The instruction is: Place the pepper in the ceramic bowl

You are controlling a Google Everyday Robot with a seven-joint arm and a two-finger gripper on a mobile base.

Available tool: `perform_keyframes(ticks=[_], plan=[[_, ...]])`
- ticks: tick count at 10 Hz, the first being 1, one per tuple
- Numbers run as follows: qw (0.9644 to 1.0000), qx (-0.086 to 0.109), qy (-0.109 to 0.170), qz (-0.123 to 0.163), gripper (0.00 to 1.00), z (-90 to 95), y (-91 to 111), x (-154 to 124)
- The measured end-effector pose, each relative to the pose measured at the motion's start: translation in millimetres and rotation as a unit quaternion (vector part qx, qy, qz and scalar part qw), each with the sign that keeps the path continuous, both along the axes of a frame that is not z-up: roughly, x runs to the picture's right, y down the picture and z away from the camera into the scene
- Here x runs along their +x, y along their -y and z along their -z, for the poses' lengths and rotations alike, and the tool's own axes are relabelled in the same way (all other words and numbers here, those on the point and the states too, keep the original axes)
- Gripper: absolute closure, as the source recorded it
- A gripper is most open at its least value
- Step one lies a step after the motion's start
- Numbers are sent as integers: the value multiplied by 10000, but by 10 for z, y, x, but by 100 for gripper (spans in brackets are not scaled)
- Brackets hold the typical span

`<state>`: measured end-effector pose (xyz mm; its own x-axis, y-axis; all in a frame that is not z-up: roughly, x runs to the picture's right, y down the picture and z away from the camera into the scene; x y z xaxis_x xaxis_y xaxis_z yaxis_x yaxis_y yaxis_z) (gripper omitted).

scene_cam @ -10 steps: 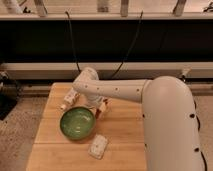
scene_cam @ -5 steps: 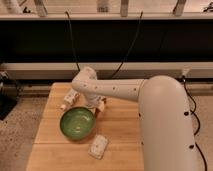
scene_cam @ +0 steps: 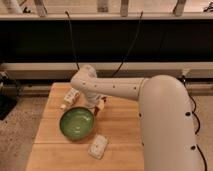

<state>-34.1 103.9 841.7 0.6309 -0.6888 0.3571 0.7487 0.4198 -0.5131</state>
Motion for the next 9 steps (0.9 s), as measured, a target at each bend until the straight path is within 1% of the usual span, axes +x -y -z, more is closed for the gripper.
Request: perform_keyframes(ticks=[2,3,5,6,8,9], plan=[[9999,48,86,-33,100,132,68,-15],[9998,59,189,-32,100,219,95,-68],[9992,0,410,1,100,299,51,-223],[9981,-65,607,47,100,354,5,-377],[9963,-160,837,123,100,397,-64,-546],[9947,-226,988,182,100,418,-117,-649]])
